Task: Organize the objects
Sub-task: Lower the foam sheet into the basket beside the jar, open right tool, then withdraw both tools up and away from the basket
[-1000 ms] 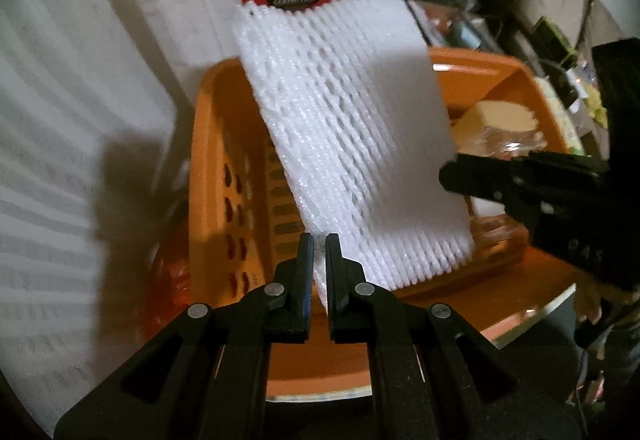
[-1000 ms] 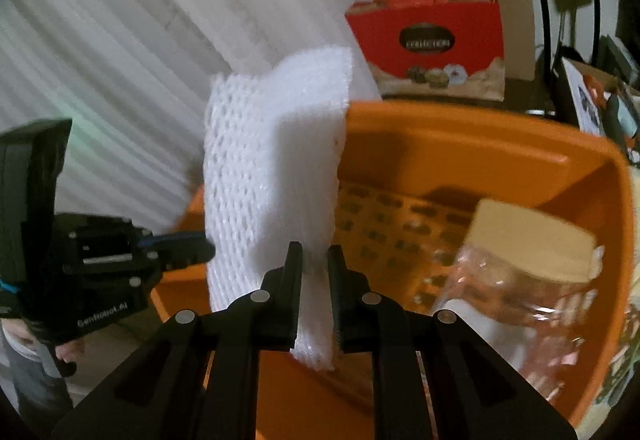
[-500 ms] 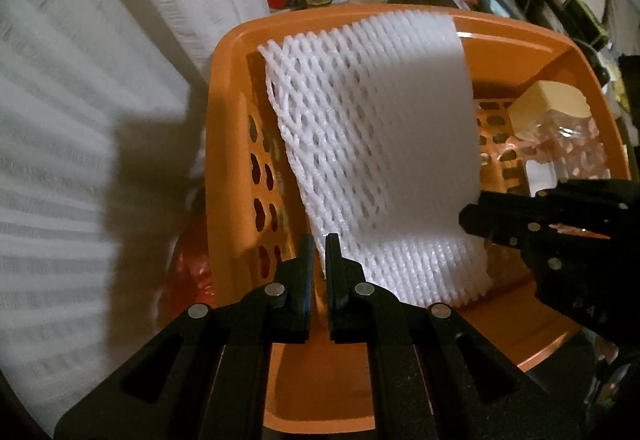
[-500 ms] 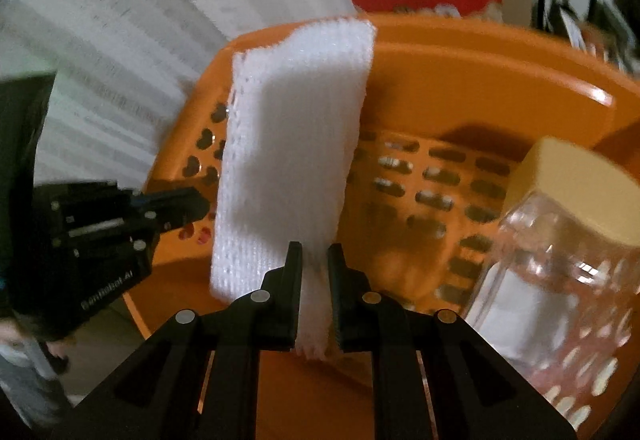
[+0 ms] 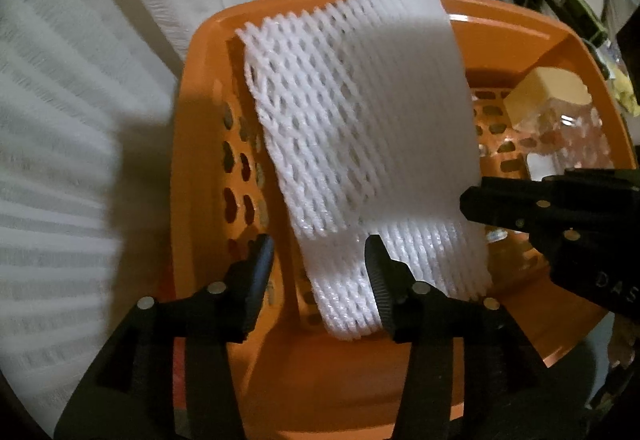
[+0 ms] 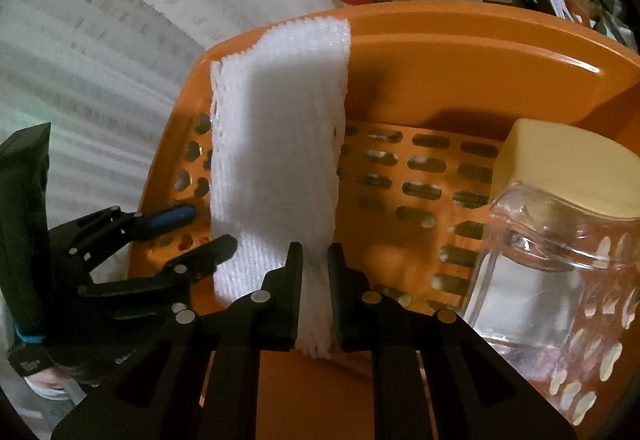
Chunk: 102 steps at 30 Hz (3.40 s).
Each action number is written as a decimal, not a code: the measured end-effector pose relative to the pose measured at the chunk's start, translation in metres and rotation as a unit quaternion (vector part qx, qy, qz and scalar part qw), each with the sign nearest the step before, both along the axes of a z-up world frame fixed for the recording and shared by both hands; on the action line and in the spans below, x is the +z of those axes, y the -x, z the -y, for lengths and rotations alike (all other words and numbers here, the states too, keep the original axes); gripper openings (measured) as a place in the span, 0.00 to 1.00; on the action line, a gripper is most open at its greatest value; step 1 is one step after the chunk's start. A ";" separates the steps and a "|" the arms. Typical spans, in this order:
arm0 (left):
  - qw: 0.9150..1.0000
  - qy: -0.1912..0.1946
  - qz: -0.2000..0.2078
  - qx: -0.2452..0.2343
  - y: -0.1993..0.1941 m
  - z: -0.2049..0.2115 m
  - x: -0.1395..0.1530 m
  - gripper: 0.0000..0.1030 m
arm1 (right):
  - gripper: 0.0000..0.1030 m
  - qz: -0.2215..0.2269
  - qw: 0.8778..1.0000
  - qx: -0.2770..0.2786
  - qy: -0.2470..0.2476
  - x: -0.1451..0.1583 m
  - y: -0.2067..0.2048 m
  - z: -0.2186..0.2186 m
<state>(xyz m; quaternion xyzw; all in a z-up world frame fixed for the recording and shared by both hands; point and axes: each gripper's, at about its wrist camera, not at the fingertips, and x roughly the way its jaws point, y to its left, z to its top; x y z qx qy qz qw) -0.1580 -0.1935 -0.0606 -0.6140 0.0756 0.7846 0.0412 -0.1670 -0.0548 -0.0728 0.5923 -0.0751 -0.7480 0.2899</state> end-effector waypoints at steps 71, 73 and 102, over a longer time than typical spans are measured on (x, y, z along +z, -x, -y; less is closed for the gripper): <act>0.999 -0.009 -0.031 0.012 -0.003 -0.004 0.032 0.00 | 0.10 -0.003 0.998 0.035 -0.054 -0.008 -0.011 0.034; 0.999 -0.020 -0.032 0.018 -0.004 -0.003 0.025 0.01 | 0.14 -0.019 0.996 0.041 -0.075 -0.002 -0.013 0.031; 0.992 -0.061 -0.093 0.055 -0.014 -0.034 0.038 0.85 | 0.59 -0.160 0.982 -0.024 -0.094 0.084 -0.055 -0.139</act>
